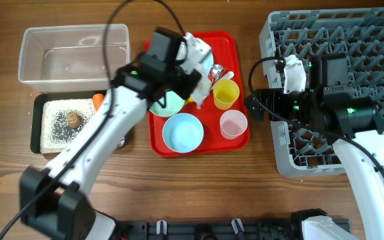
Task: Sort waste into correct bins and load items into the dishwasher rack
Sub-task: 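Carry the tissue to the clear plastic bin and release it, then return the left gripper to the tray and grasp the yellow and red wrappers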
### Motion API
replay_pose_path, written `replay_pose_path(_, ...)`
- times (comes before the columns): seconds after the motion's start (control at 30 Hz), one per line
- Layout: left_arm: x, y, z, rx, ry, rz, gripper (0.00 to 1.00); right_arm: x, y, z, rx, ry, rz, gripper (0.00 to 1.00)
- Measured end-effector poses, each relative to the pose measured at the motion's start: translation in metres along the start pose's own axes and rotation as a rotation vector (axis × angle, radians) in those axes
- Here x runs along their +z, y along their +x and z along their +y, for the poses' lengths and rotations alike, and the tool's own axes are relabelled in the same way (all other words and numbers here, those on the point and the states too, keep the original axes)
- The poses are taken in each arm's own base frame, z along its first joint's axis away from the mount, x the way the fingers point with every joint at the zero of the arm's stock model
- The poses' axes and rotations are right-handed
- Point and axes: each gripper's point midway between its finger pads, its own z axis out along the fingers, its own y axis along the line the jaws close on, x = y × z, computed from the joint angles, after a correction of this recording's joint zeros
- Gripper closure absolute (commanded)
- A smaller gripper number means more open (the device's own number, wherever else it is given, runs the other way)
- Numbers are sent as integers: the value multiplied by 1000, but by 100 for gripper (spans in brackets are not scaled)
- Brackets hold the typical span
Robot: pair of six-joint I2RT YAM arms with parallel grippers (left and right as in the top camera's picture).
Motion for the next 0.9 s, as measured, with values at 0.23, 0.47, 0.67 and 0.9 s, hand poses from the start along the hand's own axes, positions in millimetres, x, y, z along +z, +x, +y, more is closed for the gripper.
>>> replay_pose_path(0.23, -61, 7, 114, -170, -300, -71, 96, 0, 0, 0, 0, 0, 0, 0)
replay_pose_path(0.47, -108, 74, 264, -425, -627, -63, 28, 0, 0, 0, 0, 0, -1, 0)
replay_pose_path(0.67, -71, 109, 292, -514, -622, -3, 0, 0, -1, 0, -2, 0, -4, 0)
replay_pose_path(0.9, -46, 78, 252, -443, -507, -23, 0, 0, -1, 0, -2, 0, -4, 0)
